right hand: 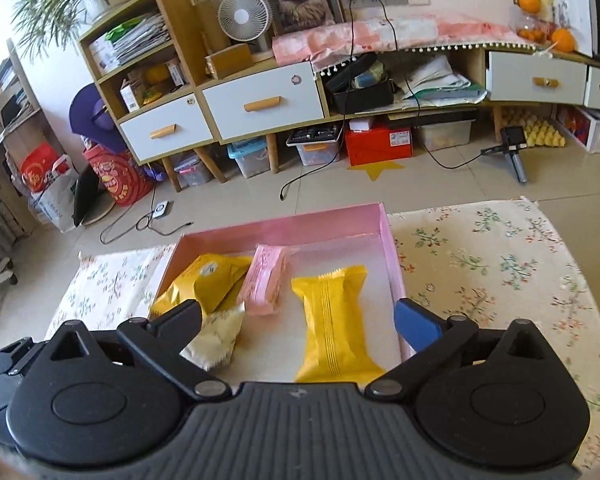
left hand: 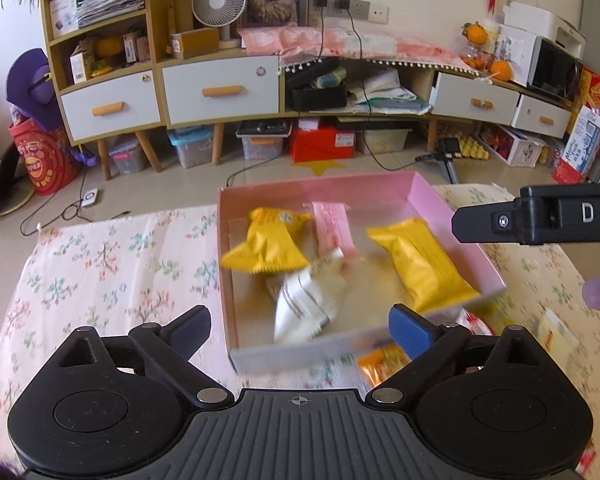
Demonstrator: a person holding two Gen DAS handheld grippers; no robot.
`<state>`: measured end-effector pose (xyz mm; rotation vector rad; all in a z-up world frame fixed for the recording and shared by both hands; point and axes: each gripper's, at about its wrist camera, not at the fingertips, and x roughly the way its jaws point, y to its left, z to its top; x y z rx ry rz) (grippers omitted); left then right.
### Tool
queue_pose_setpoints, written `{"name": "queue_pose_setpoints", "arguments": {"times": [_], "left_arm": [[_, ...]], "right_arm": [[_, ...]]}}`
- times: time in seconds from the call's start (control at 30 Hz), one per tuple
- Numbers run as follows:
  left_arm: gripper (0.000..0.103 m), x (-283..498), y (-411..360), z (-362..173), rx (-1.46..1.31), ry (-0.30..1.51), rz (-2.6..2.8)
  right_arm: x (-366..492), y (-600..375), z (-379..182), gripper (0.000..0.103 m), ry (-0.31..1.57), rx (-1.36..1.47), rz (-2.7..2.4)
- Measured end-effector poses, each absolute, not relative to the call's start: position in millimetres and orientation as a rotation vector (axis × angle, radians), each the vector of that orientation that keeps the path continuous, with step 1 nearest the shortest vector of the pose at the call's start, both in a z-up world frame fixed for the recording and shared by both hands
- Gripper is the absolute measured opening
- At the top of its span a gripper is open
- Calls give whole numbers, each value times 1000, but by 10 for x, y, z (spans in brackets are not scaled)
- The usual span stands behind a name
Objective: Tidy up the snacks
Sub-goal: 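Withdraw both open tools from the box toward the remaining snacks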
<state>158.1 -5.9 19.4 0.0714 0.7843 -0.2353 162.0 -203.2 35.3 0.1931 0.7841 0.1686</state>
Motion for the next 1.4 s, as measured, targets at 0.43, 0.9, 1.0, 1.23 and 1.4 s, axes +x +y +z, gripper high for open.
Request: {"name": "queue_pose_setpoints", "arguments": {"times": [0.43, 0.9, 1.0, 1.23, 1.4], "left_arm": [[100, 975, -20, 200, 113, 803, -255], [100, 546, 10, -105, 145, 855, -307], [100, 437, 28, -169, 162, 858, -337], [100, 206, 14, -295, 177, 838, -386], [100, -6, -15, -356, 211, 742, -410]], "right_arm": [[1075, -2000, 311, 103, 774, 35, 212], [554, -2099, 69, 103, 717, -73, 312], [451, -2110, 39, 103, 724, -100, 359], [153, -2150, -22, 103, 713, -161, 450], [-91, -2206, -139, 103, 691, -214, 480]]}}
